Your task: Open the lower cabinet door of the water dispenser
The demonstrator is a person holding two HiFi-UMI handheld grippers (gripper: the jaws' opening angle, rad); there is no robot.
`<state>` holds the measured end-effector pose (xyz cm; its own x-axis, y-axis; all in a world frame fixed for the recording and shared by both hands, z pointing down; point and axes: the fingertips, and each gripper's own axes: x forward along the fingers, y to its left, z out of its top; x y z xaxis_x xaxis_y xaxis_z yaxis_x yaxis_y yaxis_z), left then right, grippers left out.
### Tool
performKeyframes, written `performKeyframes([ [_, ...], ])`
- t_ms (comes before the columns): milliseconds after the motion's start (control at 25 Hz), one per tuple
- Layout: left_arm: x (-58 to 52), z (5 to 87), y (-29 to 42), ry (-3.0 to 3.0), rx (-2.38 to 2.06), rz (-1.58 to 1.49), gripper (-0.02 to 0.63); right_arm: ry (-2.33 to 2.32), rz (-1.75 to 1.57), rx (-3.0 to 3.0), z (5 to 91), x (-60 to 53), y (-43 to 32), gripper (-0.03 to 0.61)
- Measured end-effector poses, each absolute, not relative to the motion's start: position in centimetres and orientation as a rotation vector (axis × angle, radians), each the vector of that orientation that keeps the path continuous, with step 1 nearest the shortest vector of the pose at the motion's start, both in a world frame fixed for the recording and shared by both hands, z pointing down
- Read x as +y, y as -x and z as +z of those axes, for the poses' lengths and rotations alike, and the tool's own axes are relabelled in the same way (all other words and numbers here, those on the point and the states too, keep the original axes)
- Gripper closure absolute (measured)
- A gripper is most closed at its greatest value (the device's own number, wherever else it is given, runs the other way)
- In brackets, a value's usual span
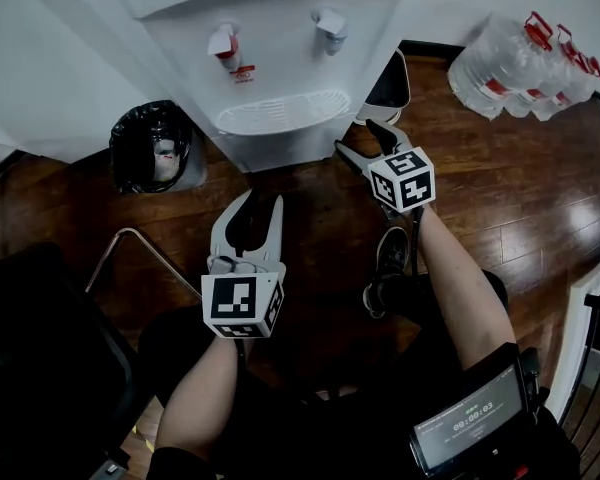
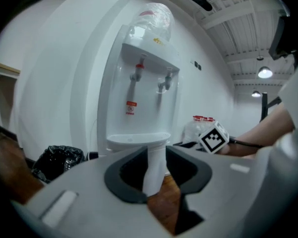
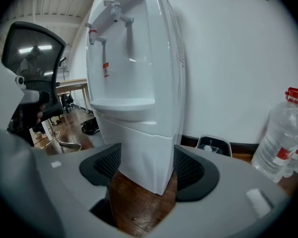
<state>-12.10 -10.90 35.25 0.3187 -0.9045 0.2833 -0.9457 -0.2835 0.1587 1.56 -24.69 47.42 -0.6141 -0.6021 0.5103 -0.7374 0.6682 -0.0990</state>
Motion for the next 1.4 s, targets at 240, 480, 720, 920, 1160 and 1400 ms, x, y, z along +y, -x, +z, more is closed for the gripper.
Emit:
performKeyframes([
  [240, -12.8, 36.0, 11.3, -2.300, -1.604, 0.234, 0.479, -1.010, 0.411, -2.437, 48.9, -27.5, -1.5, 0.222],
  [480, -13.0, 38.0, 9.6, -2.295, -1.488, 0.235, 0.479, -0.828, 0.362, -2.505, 49.4, -28.4, -0.5, 0.221],
  [720, -13.8, 38.7, 10.5, -2.237, -1.548, 0.306, 0.479, -0.708, 0.268, -2.537, 49.1, -29.6, -0.3, 0.267],
  [920, -13.9, 39.7, 10.4, -2.244, -1.529, 0.312, 0.479, -0.626, 0.281, -2.554, 49.4, -29.9, 0.2, 0.248],
  [1160, -13.8, 39.4, 9.9, -2.262, -1.521, 0.305, 0.480, -0.594, 0.310, -2.562, 49.4, -29.9, 0.2, 0.263],
  [1400, -13.9, 38.6, 10.1, -2.251, -1.537, 0.250, 0.486, -0.586, 0.326, -2.557, 49.4, -29.5, 0.0, 0.295],
])
